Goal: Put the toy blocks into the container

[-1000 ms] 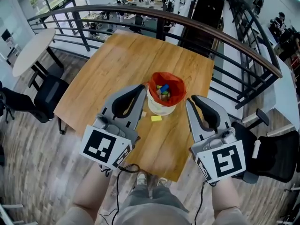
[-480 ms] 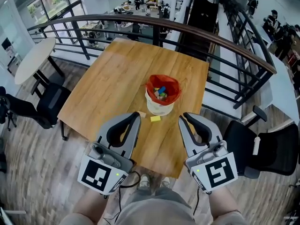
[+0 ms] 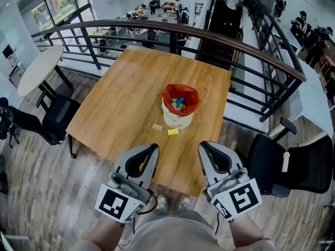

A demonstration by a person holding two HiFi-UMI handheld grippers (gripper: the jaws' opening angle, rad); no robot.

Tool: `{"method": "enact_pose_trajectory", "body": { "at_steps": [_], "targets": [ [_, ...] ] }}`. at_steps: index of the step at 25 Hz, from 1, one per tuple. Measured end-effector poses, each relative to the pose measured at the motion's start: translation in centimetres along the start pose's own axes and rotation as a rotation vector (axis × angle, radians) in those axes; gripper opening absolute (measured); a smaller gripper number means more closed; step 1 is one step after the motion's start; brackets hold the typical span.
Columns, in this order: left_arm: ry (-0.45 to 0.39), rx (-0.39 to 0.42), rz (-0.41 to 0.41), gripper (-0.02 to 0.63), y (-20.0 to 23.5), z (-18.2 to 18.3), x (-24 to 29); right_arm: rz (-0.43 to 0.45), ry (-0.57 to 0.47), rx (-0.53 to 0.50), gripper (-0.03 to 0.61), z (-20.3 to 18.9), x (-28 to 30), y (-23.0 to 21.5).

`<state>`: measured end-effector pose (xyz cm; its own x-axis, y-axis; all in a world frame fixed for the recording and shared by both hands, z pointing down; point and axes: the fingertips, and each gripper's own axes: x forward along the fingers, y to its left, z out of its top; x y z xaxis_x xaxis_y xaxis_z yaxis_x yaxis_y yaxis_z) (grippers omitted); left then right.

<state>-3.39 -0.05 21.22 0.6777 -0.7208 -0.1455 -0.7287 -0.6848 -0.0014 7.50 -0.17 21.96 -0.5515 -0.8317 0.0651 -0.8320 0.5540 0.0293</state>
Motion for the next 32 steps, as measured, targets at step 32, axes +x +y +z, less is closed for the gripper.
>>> {"method": "enact_pose_trajectory", "body": {
  "at_steps": [32],
  "targets": [
    [0.096, -0.039, 0.013, 0.011, -2.4, -3.8, -2.4, 0.090, 0.024, 0.078, 0.028, -2.8, -1.5, 4.1]
  ]
}}
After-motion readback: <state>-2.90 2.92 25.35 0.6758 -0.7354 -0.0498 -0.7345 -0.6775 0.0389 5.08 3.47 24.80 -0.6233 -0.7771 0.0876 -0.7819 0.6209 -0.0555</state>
